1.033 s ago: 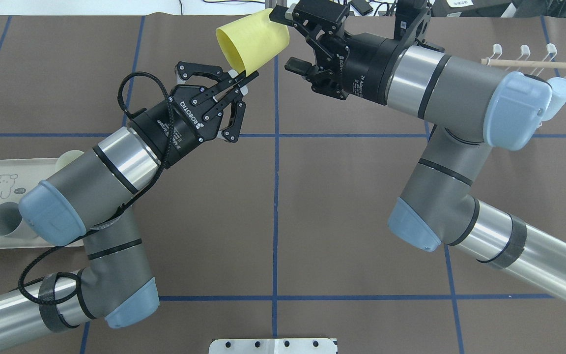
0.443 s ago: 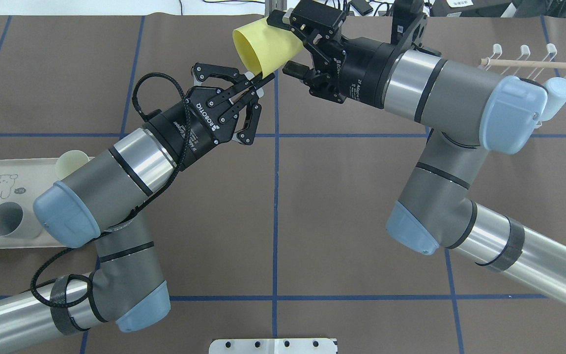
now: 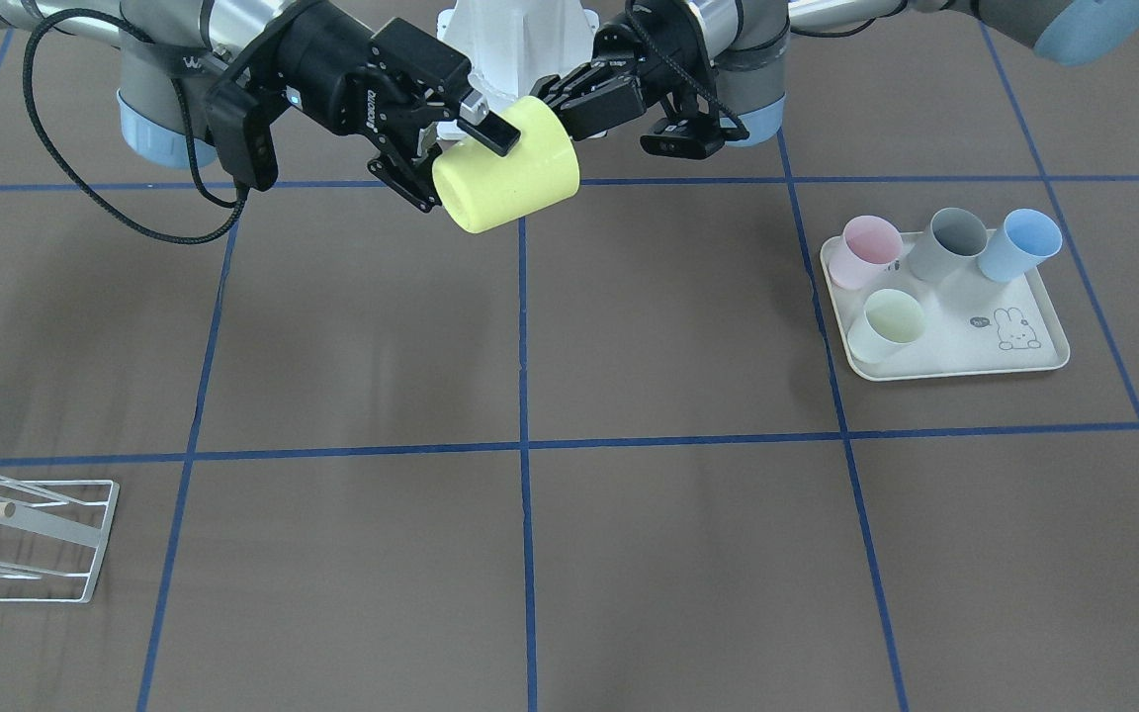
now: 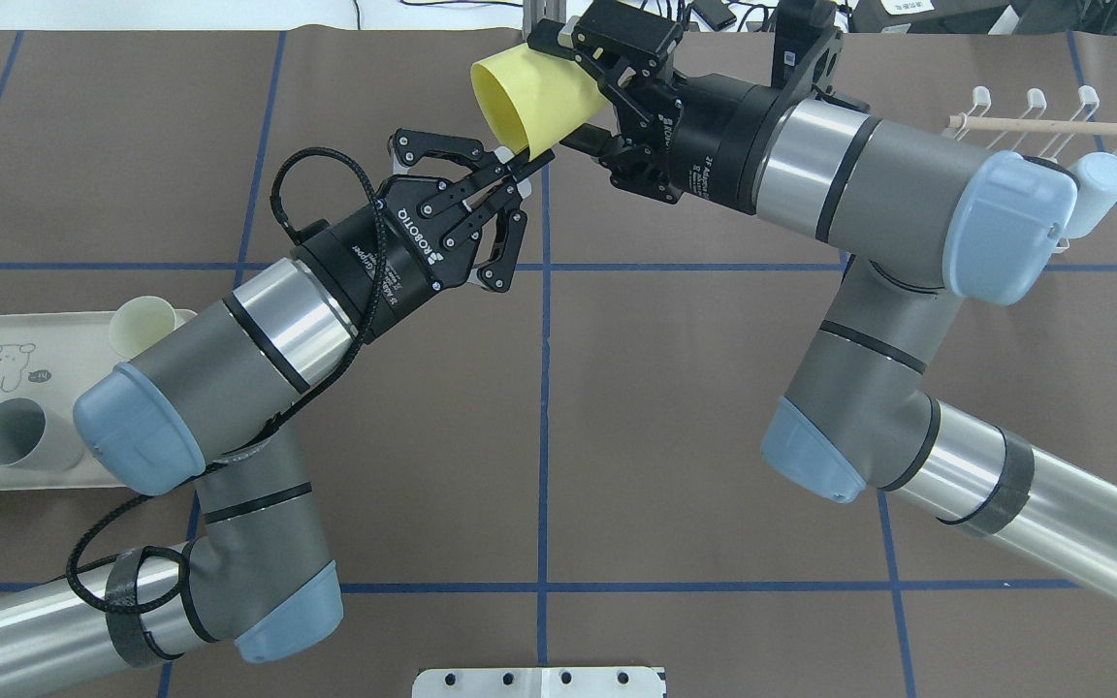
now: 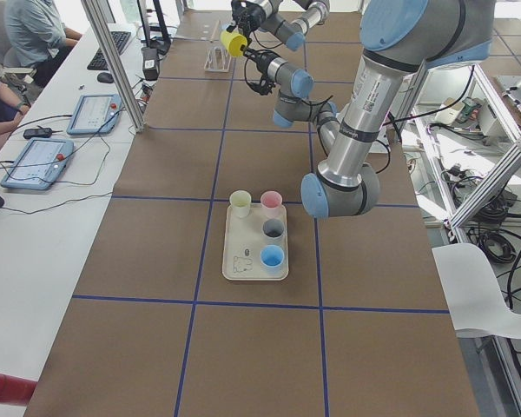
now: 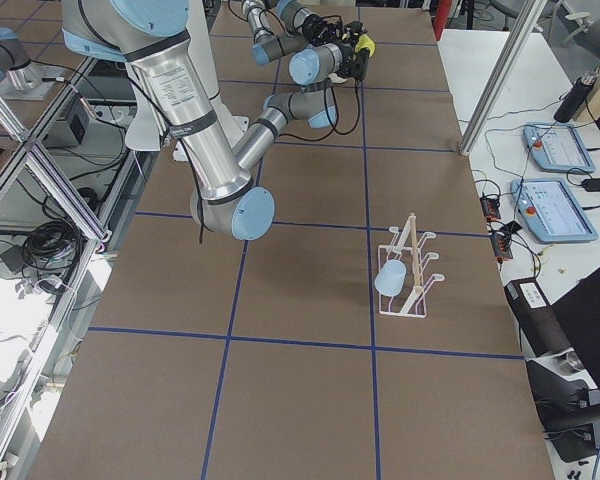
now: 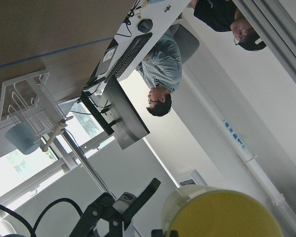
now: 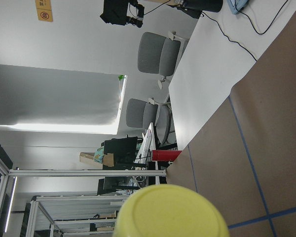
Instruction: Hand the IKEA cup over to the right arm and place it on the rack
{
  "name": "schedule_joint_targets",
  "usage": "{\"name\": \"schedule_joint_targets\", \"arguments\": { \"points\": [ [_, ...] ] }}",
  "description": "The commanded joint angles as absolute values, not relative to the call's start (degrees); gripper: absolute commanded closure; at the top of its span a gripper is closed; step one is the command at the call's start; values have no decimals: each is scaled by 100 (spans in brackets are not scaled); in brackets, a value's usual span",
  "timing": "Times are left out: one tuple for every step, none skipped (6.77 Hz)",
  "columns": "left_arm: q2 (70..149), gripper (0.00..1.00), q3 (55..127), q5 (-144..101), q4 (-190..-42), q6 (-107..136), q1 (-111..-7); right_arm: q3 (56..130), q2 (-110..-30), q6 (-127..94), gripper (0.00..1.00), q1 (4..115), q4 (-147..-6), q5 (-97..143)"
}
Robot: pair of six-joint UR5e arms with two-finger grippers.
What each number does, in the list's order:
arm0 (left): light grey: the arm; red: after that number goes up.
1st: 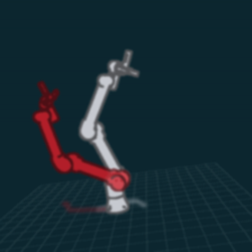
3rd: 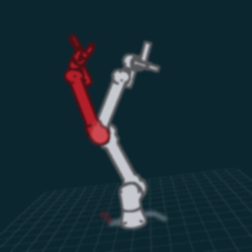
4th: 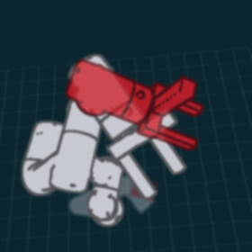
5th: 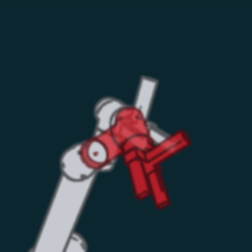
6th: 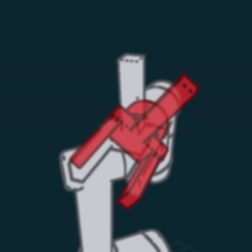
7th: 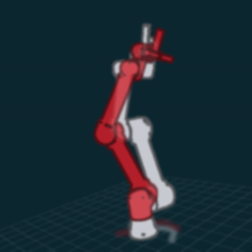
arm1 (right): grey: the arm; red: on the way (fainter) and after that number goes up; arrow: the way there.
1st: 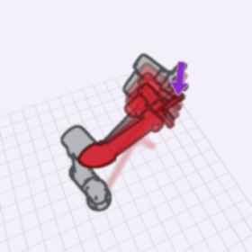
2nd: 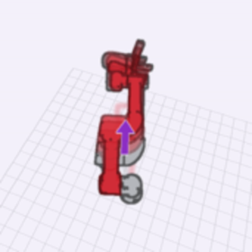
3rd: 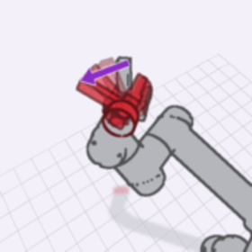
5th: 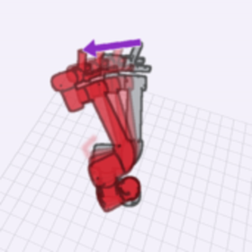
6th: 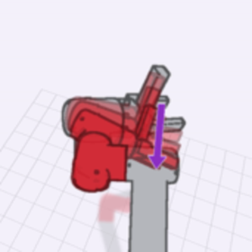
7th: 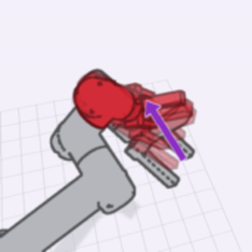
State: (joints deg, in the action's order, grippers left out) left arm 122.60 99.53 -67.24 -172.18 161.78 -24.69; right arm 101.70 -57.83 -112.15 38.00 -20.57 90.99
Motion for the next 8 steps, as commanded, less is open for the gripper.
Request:
{"name": "schedule_joint_targets", "arguments": {
  "points": [
    [12270,100,9949,-6724,-17218,16050,-2382,10169,-5775,-11232,15,3797,-2057,9062],
    [12261,100,9949,-6724,-17226,15953,-2347,10152,-5783,-11372,98,3797,-2065,9044],
    [12269,28,9967,-6715,-17227,15952,-2347,10134,-5783,-11330,100,3806,-2057,9044],
    [12261,0,10028,-6706,-17227,15952,-2347,10134,-5783,-11329,100,3814,-2065,9035],
    [12252,0,10037,-6636,-17227,15943,-2347,10108,-5783,-11329,100,3884,-2065,9035],
    [12243,0,10046,-6636,-17227,15900,-2364,10107,-5783,-11329,100,3980,-2083,9035],
    [12226,0,10133,-6662,-17227,15464,-2373,10099,-5783,-11338,100,4182,-2109,9079],
    [12121,0,10369,-6714,-17218,15251,-2408,10073,-5792,-11277,100,4375,-2118,9157]
  ]
}}
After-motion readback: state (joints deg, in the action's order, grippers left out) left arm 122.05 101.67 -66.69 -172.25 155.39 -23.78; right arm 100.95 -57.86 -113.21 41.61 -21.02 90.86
